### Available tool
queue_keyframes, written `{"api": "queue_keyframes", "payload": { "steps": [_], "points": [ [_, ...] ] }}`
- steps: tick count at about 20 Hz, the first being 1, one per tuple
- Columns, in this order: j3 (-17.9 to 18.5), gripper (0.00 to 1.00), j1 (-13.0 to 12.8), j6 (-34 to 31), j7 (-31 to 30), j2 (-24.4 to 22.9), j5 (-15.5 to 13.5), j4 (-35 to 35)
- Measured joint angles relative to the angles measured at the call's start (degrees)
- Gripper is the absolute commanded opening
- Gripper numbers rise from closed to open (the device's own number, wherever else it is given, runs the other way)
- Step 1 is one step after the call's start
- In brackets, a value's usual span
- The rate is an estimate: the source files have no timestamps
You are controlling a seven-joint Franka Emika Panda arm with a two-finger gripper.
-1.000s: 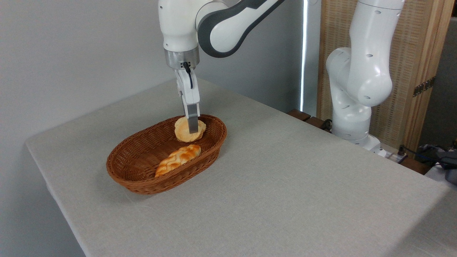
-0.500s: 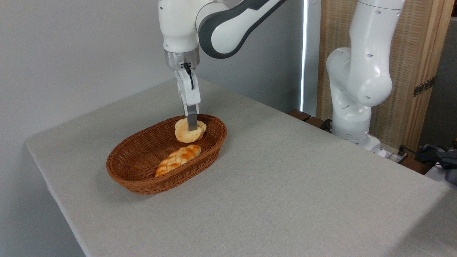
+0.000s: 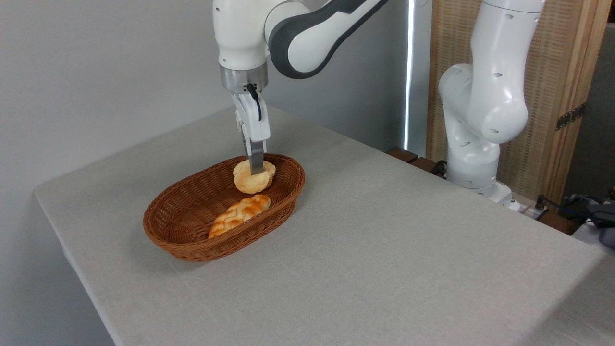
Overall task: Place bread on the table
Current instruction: 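Close the gripper fingers around the round bun, then lift the round bun up out of the basket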
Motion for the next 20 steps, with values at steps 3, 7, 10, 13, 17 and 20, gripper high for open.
{"api": "queue_keyframes", "payload": {
  "steps": [3,7,10,13,17,20],
  "points": [
    [0.38,0.00,0.16,0.00,0.00,-0.18,0.00,0.02],
    [0.40,0.00,0.18,0.00,0.00,-0.20,-0.01,0.02],
    [0.40,0.00,0.18,0.00,0.00,-0.20,-0.01,0.02],
    [0.40,0.00,0.18,0.00,0.00,-0.20,-0.01,0.02],
    [0.41,0.00,0.18,0.02,0.00,-0.21,-0.01,0.28],
    [0.82,0.00,0.23,0.02,0.00,-0.22,-0.01,0.86]
  ]
}}
